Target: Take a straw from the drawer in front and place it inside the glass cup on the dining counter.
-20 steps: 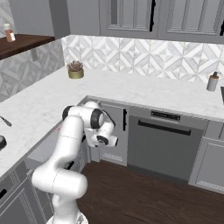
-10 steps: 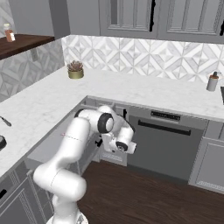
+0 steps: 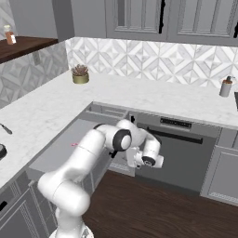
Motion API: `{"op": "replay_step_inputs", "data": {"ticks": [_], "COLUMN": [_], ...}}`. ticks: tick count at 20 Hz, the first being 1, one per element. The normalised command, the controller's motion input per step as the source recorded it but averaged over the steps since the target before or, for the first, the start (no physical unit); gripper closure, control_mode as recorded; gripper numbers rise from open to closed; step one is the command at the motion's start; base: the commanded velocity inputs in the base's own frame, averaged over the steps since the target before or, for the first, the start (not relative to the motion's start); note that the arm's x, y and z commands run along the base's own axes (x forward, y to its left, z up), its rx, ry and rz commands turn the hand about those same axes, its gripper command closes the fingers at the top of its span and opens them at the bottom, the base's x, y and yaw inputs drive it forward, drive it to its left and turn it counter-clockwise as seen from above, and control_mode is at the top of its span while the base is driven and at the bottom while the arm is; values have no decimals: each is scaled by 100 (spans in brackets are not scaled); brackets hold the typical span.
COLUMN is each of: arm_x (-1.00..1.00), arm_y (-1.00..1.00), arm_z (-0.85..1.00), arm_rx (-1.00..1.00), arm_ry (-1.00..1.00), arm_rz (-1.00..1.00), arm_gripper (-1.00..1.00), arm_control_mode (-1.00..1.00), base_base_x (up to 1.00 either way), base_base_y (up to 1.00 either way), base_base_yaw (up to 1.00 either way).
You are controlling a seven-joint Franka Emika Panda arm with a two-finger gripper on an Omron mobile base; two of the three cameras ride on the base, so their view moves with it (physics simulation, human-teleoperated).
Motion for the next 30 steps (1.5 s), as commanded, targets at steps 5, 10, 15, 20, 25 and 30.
{"op": "replay_step_inputs", "data": {"ticks": [5, 10, 15, 20, 25, 30], "arm_x": [-20, -33, -3, -1, -20, -34], "arm_y": [-77, -3, 50, 89, 99, 92], "arm_z": [-6, 98, 100, 100, 98, 65], "arm_rx": [0, -1, -16, -35, -46, -51], "arm_ry": [7, 0, 0, 0, -8, -10], "arm_rz": [2, 0, 0, 0, -3, -7], "arm_gripper": [-100, -100, -100, -100, -100, -100], "arm_control_mode": [-100, -100, -100, -100, -100, -100], "base_base_x": [0, 0, 0, 0, 0, 0], "base_base_y": [0, 0, 0, 0, 0, 0], "base_base_yaw": [0, 0, 0, 0, 0, 0]}}
